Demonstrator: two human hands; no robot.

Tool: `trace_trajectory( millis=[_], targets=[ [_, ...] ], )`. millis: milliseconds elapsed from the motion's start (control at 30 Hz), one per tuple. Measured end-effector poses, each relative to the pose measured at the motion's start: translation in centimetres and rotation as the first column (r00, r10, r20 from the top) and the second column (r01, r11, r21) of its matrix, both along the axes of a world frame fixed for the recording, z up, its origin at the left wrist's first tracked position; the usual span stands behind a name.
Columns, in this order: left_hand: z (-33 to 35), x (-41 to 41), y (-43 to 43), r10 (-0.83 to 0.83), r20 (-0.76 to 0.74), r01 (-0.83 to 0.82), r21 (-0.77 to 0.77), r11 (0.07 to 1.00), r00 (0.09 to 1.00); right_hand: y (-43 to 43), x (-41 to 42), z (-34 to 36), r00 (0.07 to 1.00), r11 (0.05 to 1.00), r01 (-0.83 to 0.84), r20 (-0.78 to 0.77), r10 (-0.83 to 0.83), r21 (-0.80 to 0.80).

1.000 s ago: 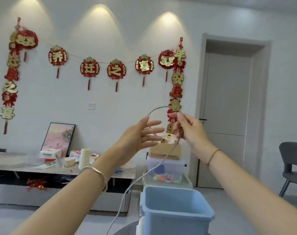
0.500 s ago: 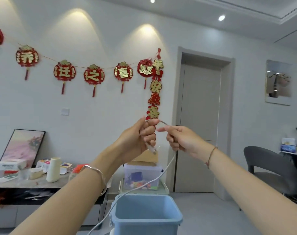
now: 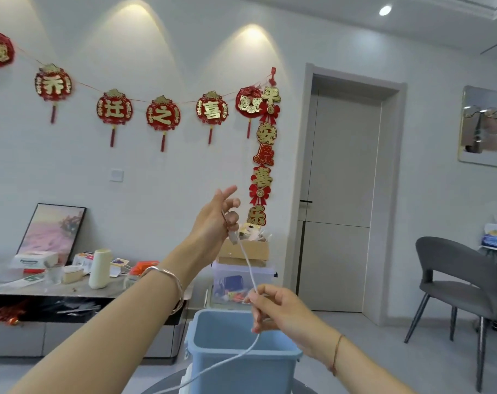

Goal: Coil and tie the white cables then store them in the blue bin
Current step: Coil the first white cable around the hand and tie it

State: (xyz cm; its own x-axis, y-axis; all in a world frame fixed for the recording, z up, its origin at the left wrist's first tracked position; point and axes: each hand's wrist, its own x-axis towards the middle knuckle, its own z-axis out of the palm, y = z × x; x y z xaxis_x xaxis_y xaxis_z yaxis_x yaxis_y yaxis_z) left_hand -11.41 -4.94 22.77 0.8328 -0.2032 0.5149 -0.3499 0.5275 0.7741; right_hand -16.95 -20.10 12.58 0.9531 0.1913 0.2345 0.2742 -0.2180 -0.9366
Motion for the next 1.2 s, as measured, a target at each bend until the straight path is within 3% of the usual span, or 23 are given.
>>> trace_trajectory(
  millis=[67,133,200,333,367,433,500,567,767,933,1100,1200],
  targets=[
    [-0.7,-0.2,0.0,0.125,0.073,-0.136,0.174,0.975,0.989,0.3,-0.8,0.7,0.976,0.96,0.124,0.206,-0.072,-0.25],
    [-1.7,-0.3,-0.1,0.16,0.171,-0.207,0.309,0.928,0.972,0.6,-1.5,1.4,0.905,0.828,0.274,0.423,-0.05,-0.489],
    [-2.8,-0.4,0.0,0.15,0.273,-0.26,0.432,0.864,0.95,0.7,-2.2,2.0,0.825,0.682,0.406,0.565,0.012,-0.609],
    [-4.3,-0.9,0.6,0.103,0.376,-0.328,0.604,0.726,0.921,0.4,-2.8,3.4,0.713,0.617,0.521,0.698,0.064,-0.59],
    [-4.6,-1.2,0.8,0.084,0.398,-0.339,0.633,0.696,0.914,0.3,-2.6,3.6,0.685,0.625,0.537,0.725,0.069,-0.567],
    [-5.0,-1.8,1.1,0.032,0.437,-0.355,0.683,0.638,0.899,0.3,-2.4,4.0,0.664,0.731,0.508,0.748,0.004,-0.455],
    [-5.2,-2.6,1.2,-0.019,0.417,-0.31,0.705,0.639,0.909,0.3,-2.0,4.5,0.717,0.872,0.406,0.688,-0.117,-0.275],
    [-5.2,-3.3,1.3,-0.069,0.37,-0.234,0.711,0.663,0.927,0.4,-1.2,5.0,0.755,0.927,0.354,0.623,-0.206,-0.122],
    [-5.1,-4.0,1.7,-0.27,0.132,0.1,0.708,0.699,0.954,1.2,1.4,6.2,0.835,0.951,0.275,0.454,-0.31,0.144],
    [-4.5,-4.0,2.1,-0.425,-0.031,0.396,0.431,0.811,0.905,2.8,1.9,5.5,0.939,0.936,0.198,0.217,-0.266,0.291],
    [-3.5,-3.2,2.1,-0.371,-0.012,0.368,0.156,0.917,0.929,4.2,2.4,2.8,0.988,0.917,0.105,0.064,-0.14,0.386],
    [-3.3,-1.9,1.9,-0.231,-0.017,0.232,0.034,0.972,0.973,5.2,2.1,0.5,0.999,0.951,0.028,0.036,-0.041,0.308]
  ],
)
